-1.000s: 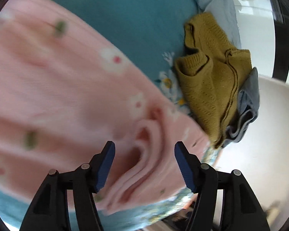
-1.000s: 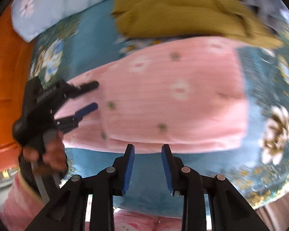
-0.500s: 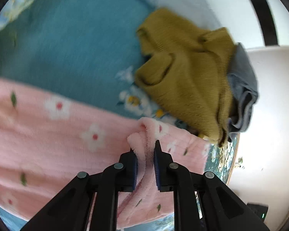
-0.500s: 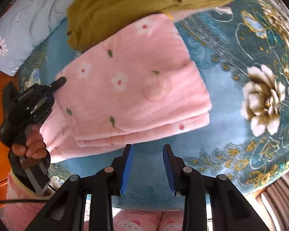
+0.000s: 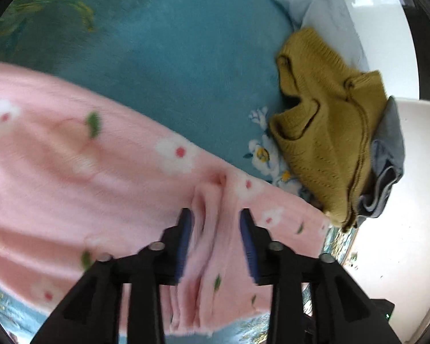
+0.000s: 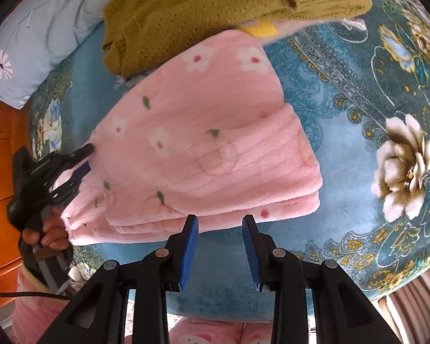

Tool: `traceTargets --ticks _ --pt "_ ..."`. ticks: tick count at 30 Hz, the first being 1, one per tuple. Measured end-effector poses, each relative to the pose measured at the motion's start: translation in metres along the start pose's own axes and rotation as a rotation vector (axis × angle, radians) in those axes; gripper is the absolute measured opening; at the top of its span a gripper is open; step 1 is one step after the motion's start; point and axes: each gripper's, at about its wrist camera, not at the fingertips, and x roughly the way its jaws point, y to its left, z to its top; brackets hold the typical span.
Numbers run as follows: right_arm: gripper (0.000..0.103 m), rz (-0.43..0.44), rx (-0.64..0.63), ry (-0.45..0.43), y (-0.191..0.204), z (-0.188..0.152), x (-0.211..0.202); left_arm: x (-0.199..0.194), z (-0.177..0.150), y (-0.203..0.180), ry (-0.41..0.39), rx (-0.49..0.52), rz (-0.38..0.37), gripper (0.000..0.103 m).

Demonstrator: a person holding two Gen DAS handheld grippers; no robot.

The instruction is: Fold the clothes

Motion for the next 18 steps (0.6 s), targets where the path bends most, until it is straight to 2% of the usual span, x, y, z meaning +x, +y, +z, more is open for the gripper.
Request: traceTargets --ticks 3,6,9,10,13,18 --pt "0.035 0.004 -0.002 -0.004 0.007 0.004 -0.003 -0.017 -0.022 0.004 0.005 -0.011 -0.068 0.039" --pt "0.035 0.003 -0.008 -0.005 0.014 0.004 0.000 -0.009 -0.047 0.005 0.087 0.014 -0.049 0.039" --pt "0.035 0.008 -0.012 -0.003 0.020 0.003 0.001 0.002 -0.070 0.016 0.141 0.002 -0.028 0.039" --pt "0.035 0.010 -0.018 -0.002 0.023 0.003 0.001 0.006 -0.074 0.021 0.158 -0.032 -0.034 0.039" --pt "0.035 0.003 -0.035 0.004 0.028 -0.001 0.003 0.010 -0.077 0.016 0.170 -0.048 -0.069 0.039" --pt "0.035 -0.004 -0.024 0.001 0.027 -0.008 0.005 0.024 -0.077 -0.011 0.177 0.031 -0.012 0.038"
